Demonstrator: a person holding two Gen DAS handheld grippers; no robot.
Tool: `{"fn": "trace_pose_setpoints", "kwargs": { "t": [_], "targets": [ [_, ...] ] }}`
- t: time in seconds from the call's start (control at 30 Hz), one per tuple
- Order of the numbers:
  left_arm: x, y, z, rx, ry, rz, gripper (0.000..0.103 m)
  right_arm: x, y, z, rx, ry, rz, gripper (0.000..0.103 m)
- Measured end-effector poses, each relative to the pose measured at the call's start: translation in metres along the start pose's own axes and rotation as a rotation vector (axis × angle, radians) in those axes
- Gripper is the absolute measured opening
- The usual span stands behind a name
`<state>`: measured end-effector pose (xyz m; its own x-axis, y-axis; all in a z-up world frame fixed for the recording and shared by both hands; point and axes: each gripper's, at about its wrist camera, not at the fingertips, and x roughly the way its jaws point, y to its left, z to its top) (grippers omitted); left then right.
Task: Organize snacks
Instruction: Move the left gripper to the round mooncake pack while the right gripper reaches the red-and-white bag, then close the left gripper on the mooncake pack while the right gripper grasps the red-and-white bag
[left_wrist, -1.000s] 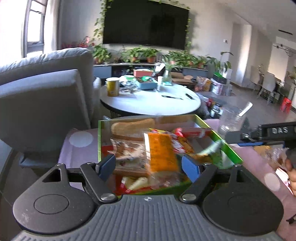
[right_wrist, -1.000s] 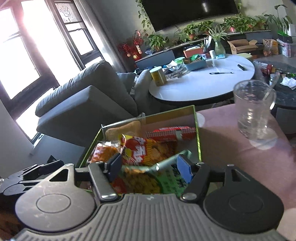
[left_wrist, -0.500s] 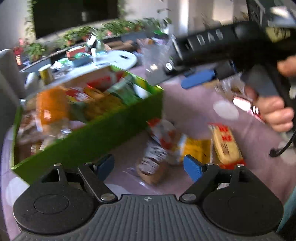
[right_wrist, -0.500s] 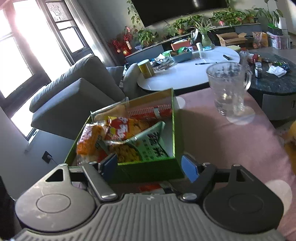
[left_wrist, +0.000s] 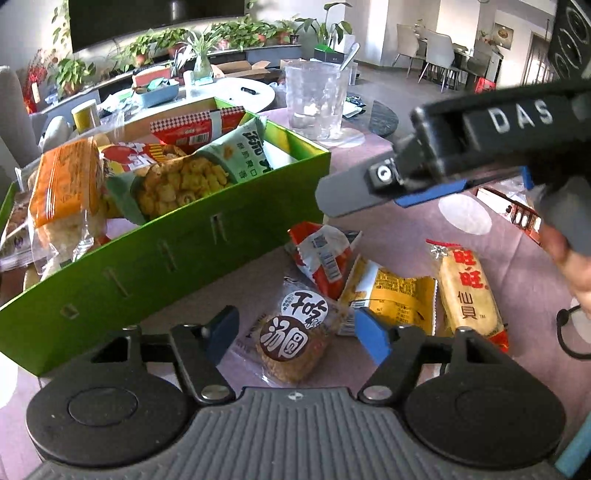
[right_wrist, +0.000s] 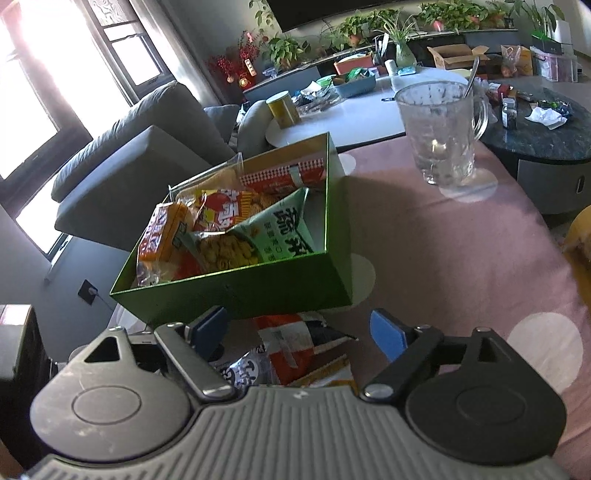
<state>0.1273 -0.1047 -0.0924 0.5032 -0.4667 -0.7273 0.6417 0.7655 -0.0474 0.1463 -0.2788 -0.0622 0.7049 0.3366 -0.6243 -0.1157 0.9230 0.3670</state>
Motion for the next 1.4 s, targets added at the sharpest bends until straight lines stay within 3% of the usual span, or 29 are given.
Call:
{"fn": "trace_pose_setpoints", "kwargs": {
  "t": [0.17,0.3,0.77,1.03,1.23,1.33,1.4],
  "targets": [
    [0.0,0.003,-0.003,-0.027,0.022,0.01,0.038,0.004,-0.001,-0.004,0.005,0.018,0.003,0.069],
    [-0.008,0.006,-0.009,-0.052,0.017,0.015,0.037,0.006,-0.003,-0.007,0.015,0.03,-0.001,0.069],
    [-0.045,0.025,-0.036,-0.169,-0.026,0.095,0.037,0.016,-0.001,-0.018,0.004,0.085,-0.006,0.074],
    [-0.054,0.03,-0.04,-0.181,-0.051,0.113,0.037,0.04,0.005,-0.02,0.02,0.13,-0.048,0.076],
    [-0.047,0.025,-0.042,-0.168,-0.037,0.115,0.038,0.049,0.01,-0.015,0.007,0.104,-0.099,0.076],
    [-0.041,0.021,-0.041,-0.147,-0.031,0.124,0.043,0.052,0.013,-0.016,-0.015,0.094,-0.122,0.076],
    [-0.036,0.021,-0.041,-0.14,-0.023,0.138,0.056,0.053,0.017,-0.017,-0.046,0.078,-0.148,0.076]
  ]
}}
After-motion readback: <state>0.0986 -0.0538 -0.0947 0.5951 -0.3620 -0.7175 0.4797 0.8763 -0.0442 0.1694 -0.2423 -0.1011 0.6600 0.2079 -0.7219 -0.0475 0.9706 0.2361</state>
